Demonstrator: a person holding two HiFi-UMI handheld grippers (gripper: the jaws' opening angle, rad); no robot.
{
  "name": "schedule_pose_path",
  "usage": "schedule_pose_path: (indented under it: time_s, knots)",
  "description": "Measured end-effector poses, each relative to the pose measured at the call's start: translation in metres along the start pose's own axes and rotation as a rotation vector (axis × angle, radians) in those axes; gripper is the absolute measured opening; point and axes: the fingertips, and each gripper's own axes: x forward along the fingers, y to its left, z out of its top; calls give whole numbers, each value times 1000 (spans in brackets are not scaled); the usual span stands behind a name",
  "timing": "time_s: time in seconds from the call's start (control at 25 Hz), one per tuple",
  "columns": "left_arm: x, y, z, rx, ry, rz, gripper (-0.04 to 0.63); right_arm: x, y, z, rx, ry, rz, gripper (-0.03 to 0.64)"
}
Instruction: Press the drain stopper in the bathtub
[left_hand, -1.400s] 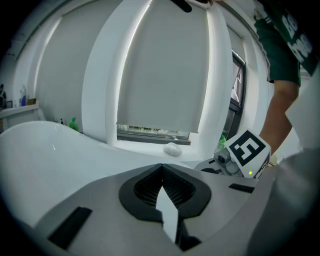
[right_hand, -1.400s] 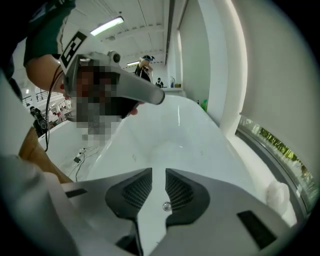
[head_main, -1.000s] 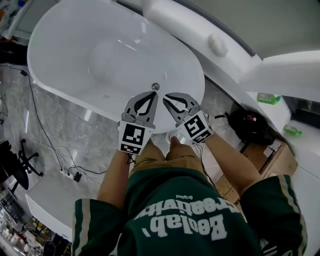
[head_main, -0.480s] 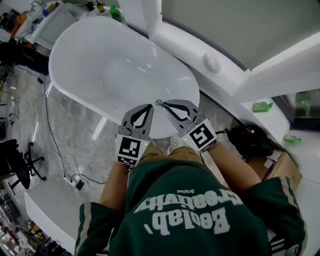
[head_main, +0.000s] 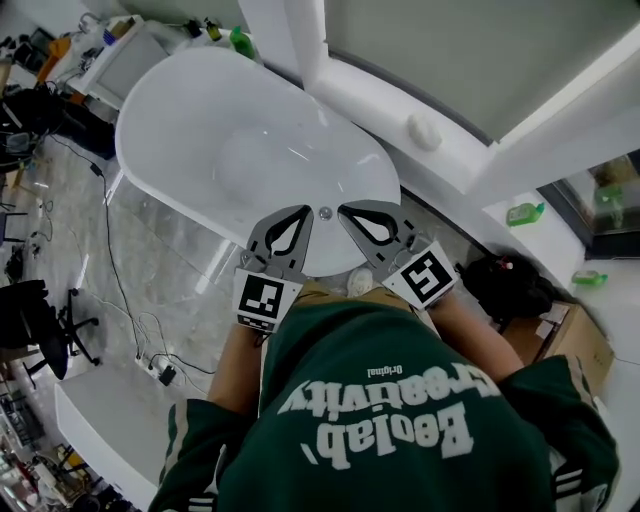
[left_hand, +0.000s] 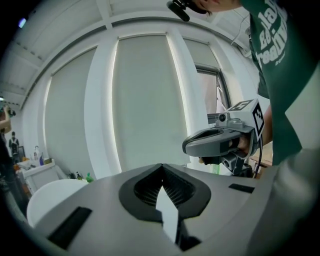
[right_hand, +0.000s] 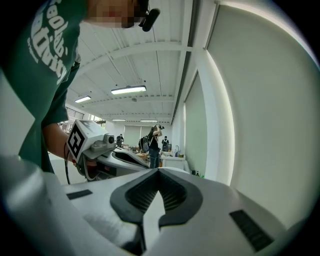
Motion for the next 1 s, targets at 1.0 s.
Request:
schedule_pose_path:
  time_s: [1.0]
  knots:
    - [6, 20, 16, 0, -60, -42, 9, 14, -33, 12, -25, 0, -134, 15]
